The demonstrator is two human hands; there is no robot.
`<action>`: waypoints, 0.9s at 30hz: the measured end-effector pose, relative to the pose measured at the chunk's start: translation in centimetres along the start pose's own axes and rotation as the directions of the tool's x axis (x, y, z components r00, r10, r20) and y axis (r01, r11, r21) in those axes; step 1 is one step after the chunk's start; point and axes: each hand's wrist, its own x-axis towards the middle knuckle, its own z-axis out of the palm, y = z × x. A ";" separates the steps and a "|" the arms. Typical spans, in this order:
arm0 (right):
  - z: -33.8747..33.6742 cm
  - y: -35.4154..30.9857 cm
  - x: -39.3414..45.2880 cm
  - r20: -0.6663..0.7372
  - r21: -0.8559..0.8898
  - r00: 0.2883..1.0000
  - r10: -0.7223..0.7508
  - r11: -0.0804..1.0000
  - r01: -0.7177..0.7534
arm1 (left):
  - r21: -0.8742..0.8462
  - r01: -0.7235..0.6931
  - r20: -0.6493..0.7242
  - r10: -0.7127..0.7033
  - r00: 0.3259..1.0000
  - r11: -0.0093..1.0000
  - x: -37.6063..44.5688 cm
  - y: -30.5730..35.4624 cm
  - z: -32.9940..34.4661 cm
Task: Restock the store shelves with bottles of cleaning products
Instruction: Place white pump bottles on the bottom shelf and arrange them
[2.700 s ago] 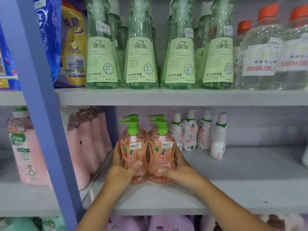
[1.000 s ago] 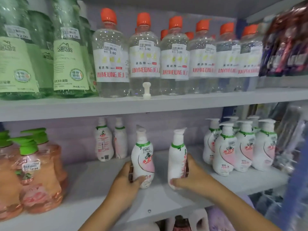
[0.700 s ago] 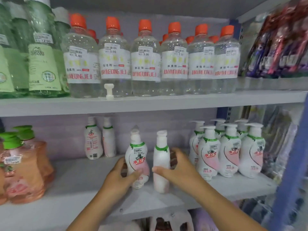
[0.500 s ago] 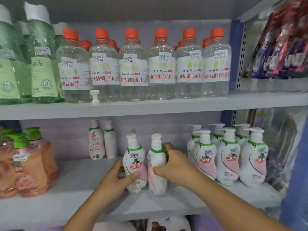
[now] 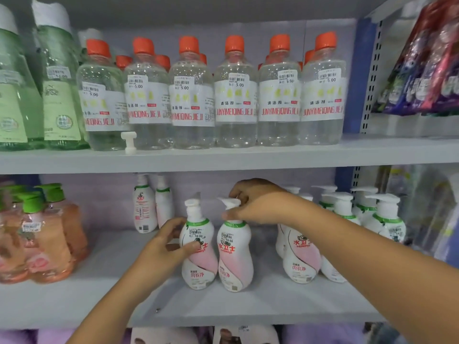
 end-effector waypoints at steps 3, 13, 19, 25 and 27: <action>-1.0 -0.4 0.7 0.048 -0.103 0.999 -0.010 0.995 0.015 | 0.011 -0.008 0.048 0.008 0.999 1.000 0.6 -0.3 -0.4; -3.3 3.3 2.1 0.096 -0.061 0.992 0.078 0.995 -0.073 | -0.037 -0.100 0.156 0.104 0.982 0.994 1.5 0.1 2.6; -3.7 5.5 3.6 0.126 -0.127 0.990 0.061 0.991 -0.045 | -0.036 -0.139 0.104 0.142 0.984 0.990 1.1 1.0 6.3; -3.7 6.8 4.9 0.151 -0.142 0.989 -0.004 0.990 0.025 | 0.016 -0.148 0.053 0.147 0.988 0.989 1.2 1.9 9.1; -3.7 7.0 5.0 0.143 -0.134 0.989 -0.029 0.990 0.049 | 0.007 -0.133 0.055 0.132 0.990 0.991 1.1 1.9 9.9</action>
